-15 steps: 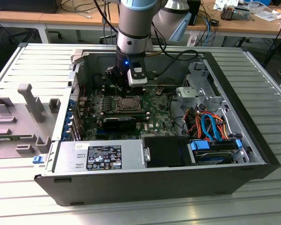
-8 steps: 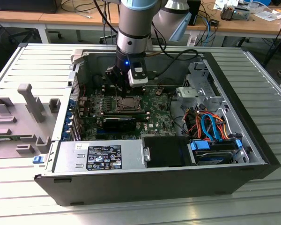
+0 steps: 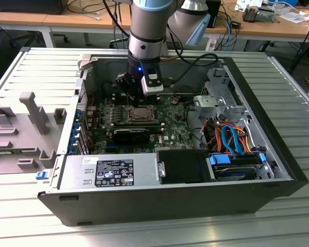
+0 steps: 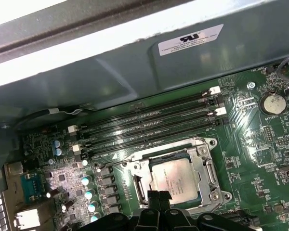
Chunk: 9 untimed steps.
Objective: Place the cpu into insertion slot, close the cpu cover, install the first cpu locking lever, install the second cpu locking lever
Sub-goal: 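Install the first cpu locking lever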
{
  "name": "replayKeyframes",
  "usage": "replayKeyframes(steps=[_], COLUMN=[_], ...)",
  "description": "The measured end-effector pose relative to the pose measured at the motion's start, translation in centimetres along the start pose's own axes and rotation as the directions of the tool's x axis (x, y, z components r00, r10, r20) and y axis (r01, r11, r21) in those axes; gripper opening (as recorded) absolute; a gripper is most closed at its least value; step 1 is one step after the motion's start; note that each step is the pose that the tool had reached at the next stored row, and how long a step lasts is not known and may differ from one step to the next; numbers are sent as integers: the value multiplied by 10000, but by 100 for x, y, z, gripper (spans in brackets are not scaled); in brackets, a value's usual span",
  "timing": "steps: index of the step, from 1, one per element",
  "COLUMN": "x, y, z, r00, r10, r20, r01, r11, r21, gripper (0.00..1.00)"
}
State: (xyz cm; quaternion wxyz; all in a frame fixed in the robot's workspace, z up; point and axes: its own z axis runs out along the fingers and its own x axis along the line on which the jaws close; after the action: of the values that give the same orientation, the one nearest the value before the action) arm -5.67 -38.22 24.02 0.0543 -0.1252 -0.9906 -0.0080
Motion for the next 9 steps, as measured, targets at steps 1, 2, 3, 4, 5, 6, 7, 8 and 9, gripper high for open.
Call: replayKeyframes(steps=[1,2,3,4,5,6,7,8,9], x=[0,0,0,0,0,0,0,0,0], y=[0,0,0,0,0,0,0,0,0], z=[0,0,0,0,0,0,0,0,0], r00=[10000,10000,10000,9999,9999,9999,9998,9998,9998], r10=[-20,-60,-89,-109,-136,-156,-179,-199,-223], r20=[0,0,-1,-1,-1,-1,-1,-1,-1], r01=[20,60,89,109,136,156,179,199,223], r11=[10000,10000,10000,9999,9999,9999,9998,9998,9997], r21=[3,6,10,11,15,16,19,21,24], gripper=[11,11,11,11,11,11,11,11,11])
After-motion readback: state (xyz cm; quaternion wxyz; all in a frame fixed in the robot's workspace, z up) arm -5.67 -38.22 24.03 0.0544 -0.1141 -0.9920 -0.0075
